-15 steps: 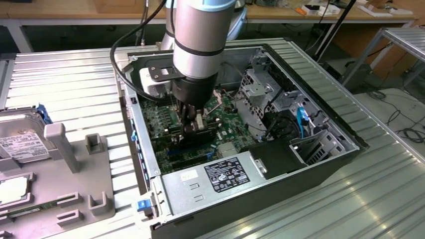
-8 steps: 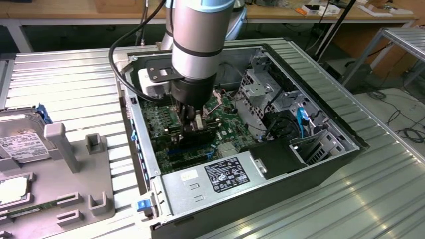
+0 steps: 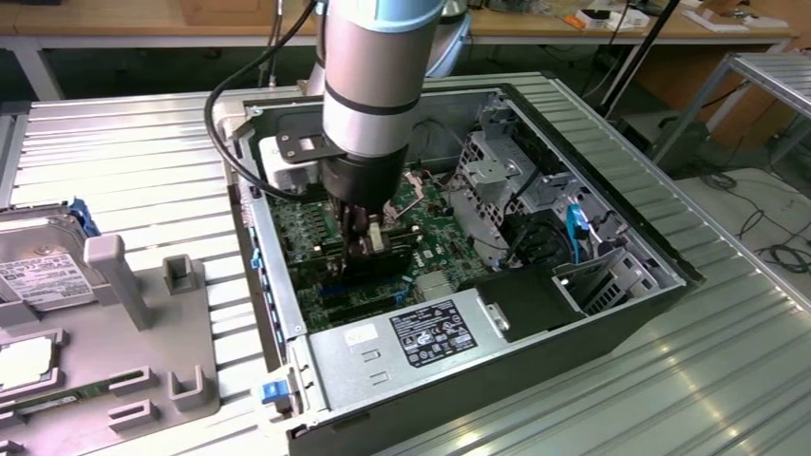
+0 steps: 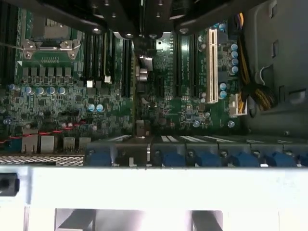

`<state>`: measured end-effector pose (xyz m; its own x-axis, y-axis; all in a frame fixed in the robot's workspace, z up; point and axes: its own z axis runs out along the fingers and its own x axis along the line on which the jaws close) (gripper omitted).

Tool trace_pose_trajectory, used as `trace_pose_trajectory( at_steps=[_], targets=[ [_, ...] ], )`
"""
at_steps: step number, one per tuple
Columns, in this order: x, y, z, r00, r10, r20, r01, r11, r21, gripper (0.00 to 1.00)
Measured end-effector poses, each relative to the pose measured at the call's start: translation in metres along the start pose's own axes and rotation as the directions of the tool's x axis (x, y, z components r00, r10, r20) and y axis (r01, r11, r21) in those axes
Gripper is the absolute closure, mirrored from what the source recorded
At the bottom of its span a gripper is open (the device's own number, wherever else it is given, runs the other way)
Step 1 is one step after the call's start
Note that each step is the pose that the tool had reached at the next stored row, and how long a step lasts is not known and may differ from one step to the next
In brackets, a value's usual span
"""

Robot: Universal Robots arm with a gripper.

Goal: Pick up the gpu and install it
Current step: 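Press down on the gpu until it lock into place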

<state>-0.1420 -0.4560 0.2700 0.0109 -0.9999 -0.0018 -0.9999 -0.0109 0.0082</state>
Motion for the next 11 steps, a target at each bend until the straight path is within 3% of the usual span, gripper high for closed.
trace_pose_trajectory(
  at_steps=[1,3,4,5,11],
  targets=[
    [0.000,-0.0001,-0.0027,1.0000,0.000,0.0022,0.000,1.0000,0.0013,0.89],
    [0.000,0.0012,-0.0238,1.0000,0.000,0.0001,0.000,1.0000,0.0001,0.89],
    [0.000,0.0030,-0.0300,1.0000,0.000,-0.0001,0.000,1.0000,0.0000,0.89],
    [0.000,0.0053,-0.0319,1.0000,0.000,0.0001,0.000,1.0000,0.0001,0.89],
    [0.000,0.0397,-0.0359,1.0000,0.000,0.0000,0.000,1.0000,0.0001,0.89]
  ],
)
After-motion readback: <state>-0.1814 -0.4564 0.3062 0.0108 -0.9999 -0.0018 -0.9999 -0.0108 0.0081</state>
